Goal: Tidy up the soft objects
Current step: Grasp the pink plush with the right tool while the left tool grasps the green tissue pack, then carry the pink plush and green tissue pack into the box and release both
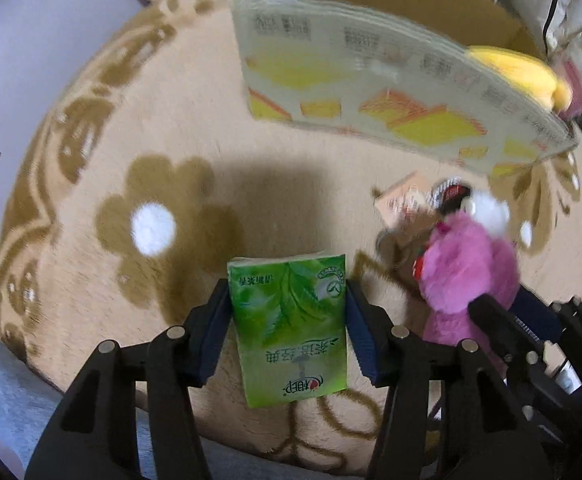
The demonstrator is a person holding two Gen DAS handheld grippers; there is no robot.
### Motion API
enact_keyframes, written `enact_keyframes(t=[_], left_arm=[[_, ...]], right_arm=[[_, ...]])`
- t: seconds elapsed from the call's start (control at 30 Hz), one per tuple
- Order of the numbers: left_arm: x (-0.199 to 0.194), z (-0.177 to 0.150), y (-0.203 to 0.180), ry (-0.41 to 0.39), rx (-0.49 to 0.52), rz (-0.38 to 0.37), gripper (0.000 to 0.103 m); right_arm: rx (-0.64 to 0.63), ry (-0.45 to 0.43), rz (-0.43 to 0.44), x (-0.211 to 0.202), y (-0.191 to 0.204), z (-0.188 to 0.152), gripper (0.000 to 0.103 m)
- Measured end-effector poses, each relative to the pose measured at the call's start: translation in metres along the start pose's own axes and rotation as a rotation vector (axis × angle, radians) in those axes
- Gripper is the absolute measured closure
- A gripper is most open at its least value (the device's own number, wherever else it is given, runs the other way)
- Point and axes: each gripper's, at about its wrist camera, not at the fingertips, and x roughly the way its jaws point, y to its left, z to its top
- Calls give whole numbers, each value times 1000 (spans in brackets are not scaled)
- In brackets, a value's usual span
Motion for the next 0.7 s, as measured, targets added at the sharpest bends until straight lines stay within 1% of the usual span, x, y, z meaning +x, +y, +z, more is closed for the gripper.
enact_keyframes(t=[0.07,0.17,0.23,0.27,0.3,0.37,0.53,0.7], left_arm=[[-9,3,1,-41,-10,3,49],[-22,8,5,-87,-15,1,49],[-33,11,3,-127,-11,10,49],[-42,11,17,-142,-7,13,49],[-50,15,20,-162,-3,18,49],[-60,17,19,-204,3,25,49],[-84,26,20,-308,18,12,49],[-99,33,17,-379,25,7,49]], right_arm=[[3,-7,6,-2,-1,0,84],[0,-41,5,-10,1,0,84],[1,-76,8,-21,1,2,84],[2,-86,10,-23,1,3,84],[4,-107,13,-30,1,4,84],[8,-139,10,-38,0,7,84],[26,-222,17,-63,-6,15,84],[49,-298,16,-80,-12,27,84]])
